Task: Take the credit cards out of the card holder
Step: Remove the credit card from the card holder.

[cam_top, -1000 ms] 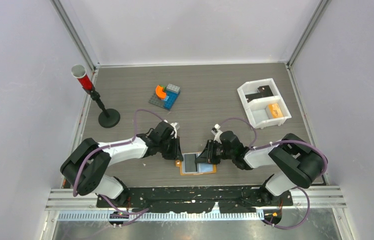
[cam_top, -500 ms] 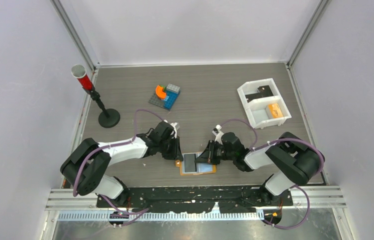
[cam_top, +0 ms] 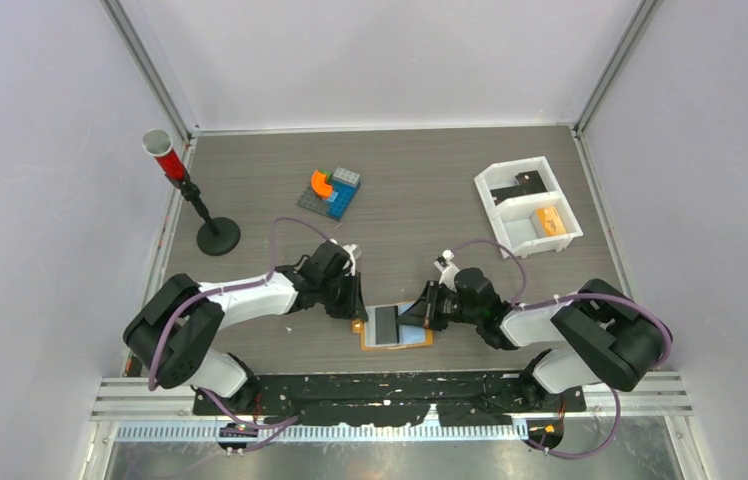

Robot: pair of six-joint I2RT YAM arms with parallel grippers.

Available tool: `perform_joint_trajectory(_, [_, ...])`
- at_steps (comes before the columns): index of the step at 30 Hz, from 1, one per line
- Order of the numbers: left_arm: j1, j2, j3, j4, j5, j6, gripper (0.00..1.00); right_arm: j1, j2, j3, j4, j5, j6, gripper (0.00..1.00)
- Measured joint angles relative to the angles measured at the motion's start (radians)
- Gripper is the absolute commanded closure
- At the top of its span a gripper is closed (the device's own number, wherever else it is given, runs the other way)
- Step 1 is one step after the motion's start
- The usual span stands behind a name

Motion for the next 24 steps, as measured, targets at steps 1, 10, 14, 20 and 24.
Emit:
perform_joint_trajectory(1, [0.0,0.001,0.002,-0.001,0.0,0.002,0.86,-0.003,-0.009,-0.001,-0.005,0.0,-0.001,0.95])
perform_joint_trajectory(10, [0.0,0.014,0.02,-0.007,-0.007,0.022,0.85,-0.044,-0.164,-0.004,-0.164,0.025,-0.039,0.95])
perform_joint_trajectory(14, [0.0,0.014,0.03,-0.023,-0.008,0.026,0.82,-0.051,-0.225,-0.003,-0.256,0.044,-0.058,0.95])
perform_joint_trajectory(20, [0.0,-0.004,0.073,-0.069,-0.008,0.043,0.57,-0.054,-0.338,0.035,-0.413,0.069,-0.111,0.95])
perform_joint_trajectory(24, [0.0,-0.057,0.111,-0.115,-0.006,0.047,0.43,-0.054,-0.412,0.093,-0.509,0.093,-0.201,0.95])
